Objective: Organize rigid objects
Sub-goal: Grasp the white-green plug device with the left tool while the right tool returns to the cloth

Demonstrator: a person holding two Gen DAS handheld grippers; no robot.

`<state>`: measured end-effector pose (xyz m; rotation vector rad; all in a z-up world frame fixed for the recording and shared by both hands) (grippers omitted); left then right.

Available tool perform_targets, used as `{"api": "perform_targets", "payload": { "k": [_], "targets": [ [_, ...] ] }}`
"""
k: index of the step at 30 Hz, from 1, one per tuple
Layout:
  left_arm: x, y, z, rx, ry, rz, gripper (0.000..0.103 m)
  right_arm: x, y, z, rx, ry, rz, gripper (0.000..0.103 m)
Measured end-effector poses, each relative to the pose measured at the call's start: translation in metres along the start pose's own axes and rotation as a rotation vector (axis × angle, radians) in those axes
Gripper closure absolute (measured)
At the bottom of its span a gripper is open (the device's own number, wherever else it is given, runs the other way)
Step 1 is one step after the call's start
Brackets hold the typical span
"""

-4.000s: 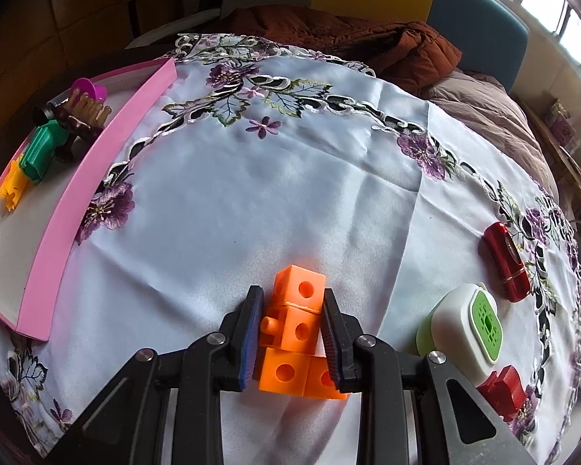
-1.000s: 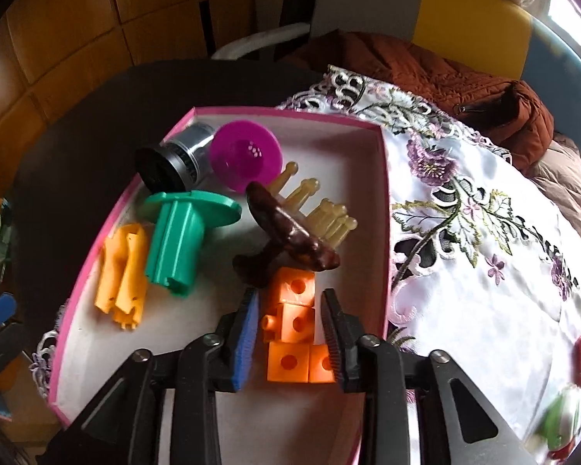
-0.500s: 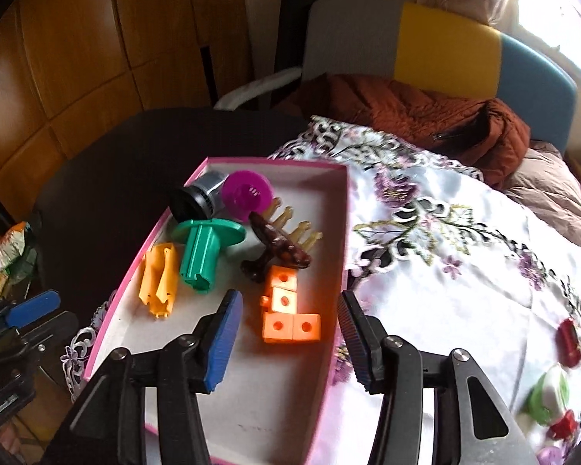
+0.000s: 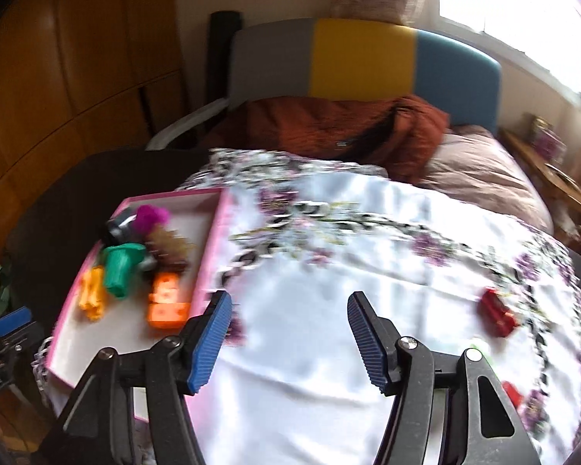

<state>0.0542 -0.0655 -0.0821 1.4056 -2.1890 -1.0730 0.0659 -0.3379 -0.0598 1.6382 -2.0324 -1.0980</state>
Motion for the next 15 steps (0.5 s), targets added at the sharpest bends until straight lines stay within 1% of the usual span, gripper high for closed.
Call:
{"api": "perform_targets", "payload": {
  "k": [4,5,9,12,15],
  "targets": [
    [0.013,0.001,-0.006,0.006,-0.036,0.016,0.065,0.047,0.012,-0.011,0.030,-0.062,0.072,0.036],
    [0.017,0.001,-0.008,0.009,-0.047,0.021,0.065,0.060,0.015,-0.014,0.038,-0.083,0.088,0.034],
    [0.033,-0.001,-0.016,0.013,-0.091,0.043,0.065,0.116,0.029,-0.024,0.078,-0.188,0.170,0.033],
    [0.047,-0.003,-0.023,0.013,-0.126,0.058,0.065,0.163,0.041,-0.029,0.133,-0.279,0.261,0.030],
    [0.063,-0.004,-0.030,0.017,-0.161,0.081,0.065,0.214,0.051,-0.023,0.192,-0.405,0.354,0.030]
  ]
}}
Point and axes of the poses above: each gripper's, at about its wrist camera, not at the fingertips, and y roughly against the way its jaws point, x to its right, z to its underside, the point moved 5 cm from there along -y, roughly the way its jaws point, and after that the axes turned 15 degrees about -y, right-handed, at the moved point
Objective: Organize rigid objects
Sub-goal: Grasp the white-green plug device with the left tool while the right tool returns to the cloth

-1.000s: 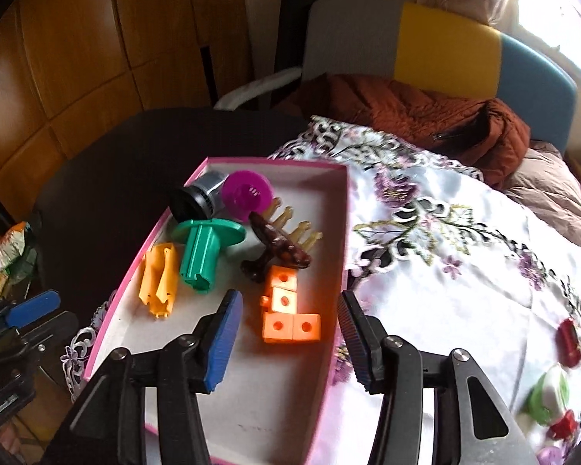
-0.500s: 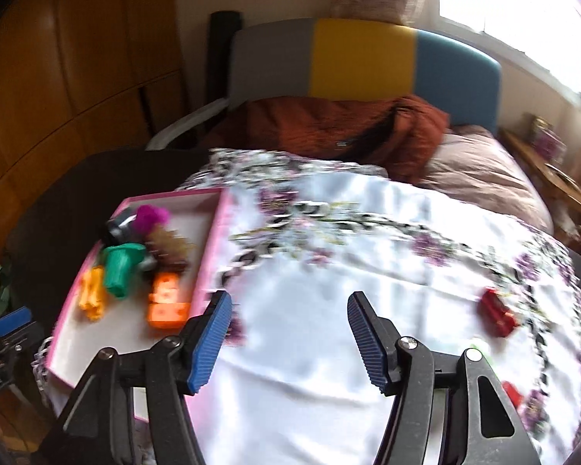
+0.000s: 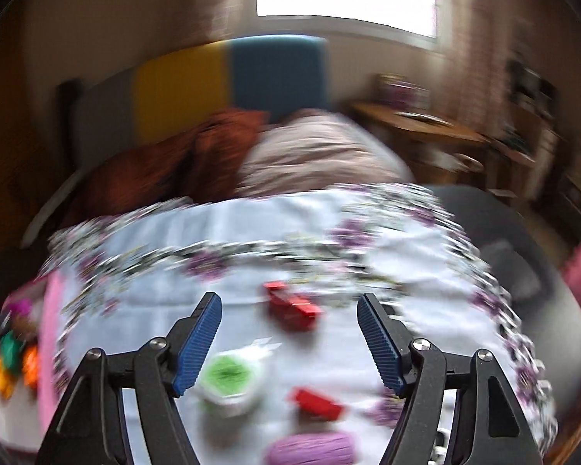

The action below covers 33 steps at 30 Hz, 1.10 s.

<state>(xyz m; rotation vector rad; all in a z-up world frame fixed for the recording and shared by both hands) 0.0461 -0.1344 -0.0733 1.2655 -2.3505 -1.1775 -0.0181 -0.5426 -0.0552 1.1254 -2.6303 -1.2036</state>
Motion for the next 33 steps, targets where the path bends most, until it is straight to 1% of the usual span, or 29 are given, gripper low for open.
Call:
{"api": "perform_targets", "payload": {
  "k": [1,2,3,5,8,16,19,22,28,33],
  "targets": [
    [0.005,-0.001,-0.003,0.002,-0.012,0.005,0.064,0.014,-0.003,-0.001,0.011,-0.044,0.026,0.030],
    [0.011,-0.003,-0.007,0.004,-0.025,0.012,0.064,0.031,-0.011,-0.001,-0.023,-0.104,0.068,0.030],
    [0.015,-0.005,-0.010,0.003,-0.033,0.018,0.064,0.041,-0.015,-0.003,-0.047,-0.165,0.075,0.030],
    [0.028,-0.010,-0.016,0.002,-0.050,0.037,0.064,0.059,-0.015,-0.008,-0.047,-0.273,0.052,0.030],
    [0.048,-0.016,-0.024,-0.003,-0.087,0.065,0.064,0.070,-0.020,-0.009,-0.070,-0.329,0.060,0.030],
    [0.093,-0.031,-0.038,-0.025,-0.169,0.124,0.062,0.071,-0.016,-0.006,-0.066,-0.351,0.035,0.025],
    [0.105,-0.037,-0.042,-0.027,-0.179,0.162,0.062,0.072,-0.018,-0.005,-0.073,-0.362,0.033,0.025],
    [0.117,-0.042,-0.045,-0.036,-0.192,0.182,0.061,0.074,-0.019,-0.005,-0.077,-0.373,0.035,0.025],
    [0.141,-0.056,-0.050,-0.055,-0.235,0.220,0.061,0.081,-0.015,-0.008,-0.055,-0.404,0.038,0.024],
    [0.162,-0.072,-0.063,-0.084,-0.230,0.266,0.061,0.084,-0.014,-0.009,-0.053,-0.430,0.030,0.023]
  ]
}}
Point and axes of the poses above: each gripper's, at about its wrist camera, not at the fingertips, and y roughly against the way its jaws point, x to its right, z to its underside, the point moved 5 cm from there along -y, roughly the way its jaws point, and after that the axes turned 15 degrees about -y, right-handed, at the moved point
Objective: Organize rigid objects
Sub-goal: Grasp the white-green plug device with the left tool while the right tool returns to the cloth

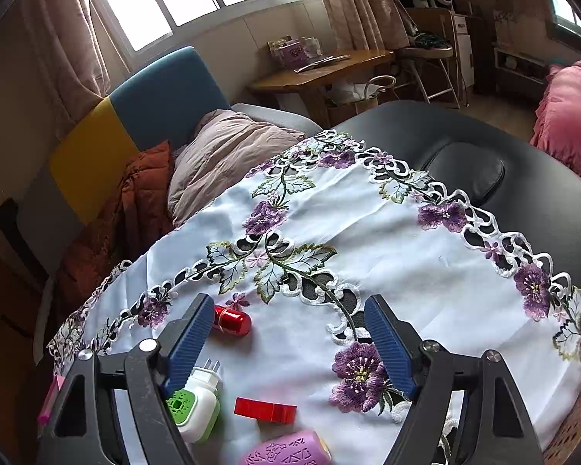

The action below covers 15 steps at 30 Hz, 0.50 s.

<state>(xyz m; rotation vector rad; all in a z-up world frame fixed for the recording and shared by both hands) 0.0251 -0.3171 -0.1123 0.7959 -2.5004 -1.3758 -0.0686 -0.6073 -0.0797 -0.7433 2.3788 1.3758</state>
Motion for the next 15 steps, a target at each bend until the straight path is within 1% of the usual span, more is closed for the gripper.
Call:
{"api": "perform_targets", "payload": {
  "k": [3,4,5,6,7,8,9,13,15],
  "targets": [
    [0.013,-0.011,-0.019,0.007,-0.012,0.064,0.060,-0.001,0.000,0.000,-0.001,0.002,-0.004,0.023],
    [0.019,-0.013,-0.025,0.018,-0.025,0.087,0.060,-0.001,0.000,0.000,-0.004,0.001,-0.009,0.023],
    [0.028,-0.017,-0.035,0.038,-0.045,0.126,0.059,-0.001,0.000,0.000,-0.007,0.000,-0.013,0.023],
    [0.034,-0.021,-0.042,0.047,-0.065,0.148,0.052,-0.001,-0.001,0.001,-0.010,-0.001,-0.017,0.023],
    [0.040,-0.025,-0.049,0.046,-0.083,0.163,0.040,-0.001,-0.001,0.001,-0.012,-0.002,-0.020,0.023],
    [0.045,-0.031,-0.056,0.043,-0.093,0.180,0.037,-0.001,-0.001,0.001,-0.015,-0.004,-0.023,0.022],
    [0.050,-0.036,-0.063,0.040,-0.100,0.197,0.037,-0.001,-0.002,0.001,-0.018,-0.005,-0.025,0.022],
    [0.068,-0.058,-0.090,0.020,-0.178,0.203,0.037,0.000,-0.005,0.002,-0.034,-0.009,-0.028,0.022],
    [0.073,-0.069,-0.097,-0.004,-0.215,0.196,0.036,-0.001,-0.007,0.003,-0.044,-0.010,-0.032,0.022]
  ]
}}
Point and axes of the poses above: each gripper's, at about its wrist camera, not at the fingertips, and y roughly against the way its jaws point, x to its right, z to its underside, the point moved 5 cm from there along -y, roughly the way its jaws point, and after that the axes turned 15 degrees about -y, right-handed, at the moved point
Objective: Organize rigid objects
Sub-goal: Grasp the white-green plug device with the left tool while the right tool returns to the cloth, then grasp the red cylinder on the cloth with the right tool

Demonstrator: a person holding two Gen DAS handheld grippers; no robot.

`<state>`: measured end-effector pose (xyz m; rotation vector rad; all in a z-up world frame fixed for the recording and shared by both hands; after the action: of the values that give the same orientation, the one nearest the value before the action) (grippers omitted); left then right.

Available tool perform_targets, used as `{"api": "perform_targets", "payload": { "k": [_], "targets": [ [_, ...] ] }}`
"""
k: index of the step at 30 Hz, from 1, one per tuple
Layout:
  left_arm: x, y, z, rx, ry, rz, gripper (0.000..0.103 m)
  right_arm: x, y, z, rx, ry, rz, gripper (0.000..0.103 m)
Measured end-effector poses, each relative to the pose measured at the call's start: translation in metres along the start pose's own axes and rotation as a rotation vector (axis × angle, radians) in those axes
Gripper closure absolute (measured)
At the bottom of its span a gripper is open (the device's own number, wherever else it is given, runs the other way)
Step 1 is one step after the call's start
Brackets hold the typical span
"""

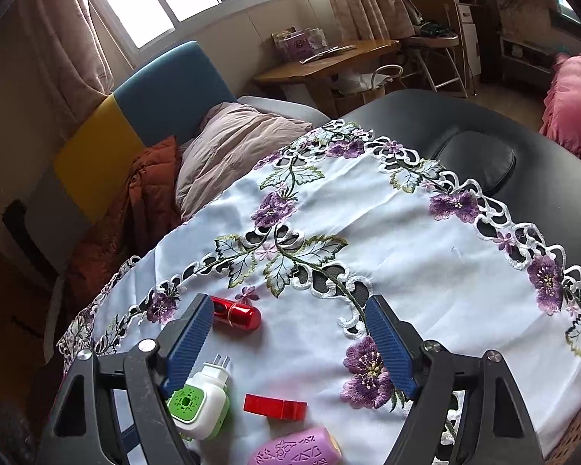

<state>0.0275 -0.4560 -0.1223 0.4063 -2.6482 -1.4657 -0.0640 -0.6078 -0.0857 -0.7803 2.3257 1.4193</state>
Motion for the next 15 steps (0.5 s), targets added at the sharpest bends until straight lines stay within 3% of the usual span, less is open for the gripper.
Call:
{"api": "perform_targets", "payload": {
  "k": [7,8,9,12,15],
  "targets": [
    [-0.001,-0.035,-0.020,-0.066,-0.099,0.002,0.037,-0.001,-0.003,0.001,-0.014,0.002,-0.012,0.020],
    [-0.002,-0.040,-0.020,-0.076,-0.099,0.007,0.040,-0.002,-0.003,0.002,-0.018,0.005,-0.012,0.020],
    [-0.003,-0.044,-0.020,-0.084,-0.095,0.008,0.050,-0.002,-0.004,0.002,-0.018,0.008,-0.010,0.020],
    [-0.006,-0.041,-0.013,-0.043,-0.056,0.015,0.050,-0.003,-0.005,0.003,-0.021,0.013,-0.009,0.020],
    [-0.008,-0.025,0.008,-0.008,-0.040,-0.024,0.050,-0.003,-0.006,0.004,-0.030,0.017,-0.012,0.020]
  ]
}}
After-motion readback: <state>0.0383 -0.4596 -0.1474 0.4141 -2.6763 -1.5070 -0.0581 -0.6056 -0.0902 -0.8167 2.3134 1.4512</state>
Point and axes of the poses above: each gripper's, at about its wrist camera, not at the fingertips, and y roughly against the way its jaws point, x to its right, z to its underside, the point moved 5 cm from there along -y, roughly the way its jaws point, and after that the axes turned 15 degrees about -y, right-handed, at the moved point
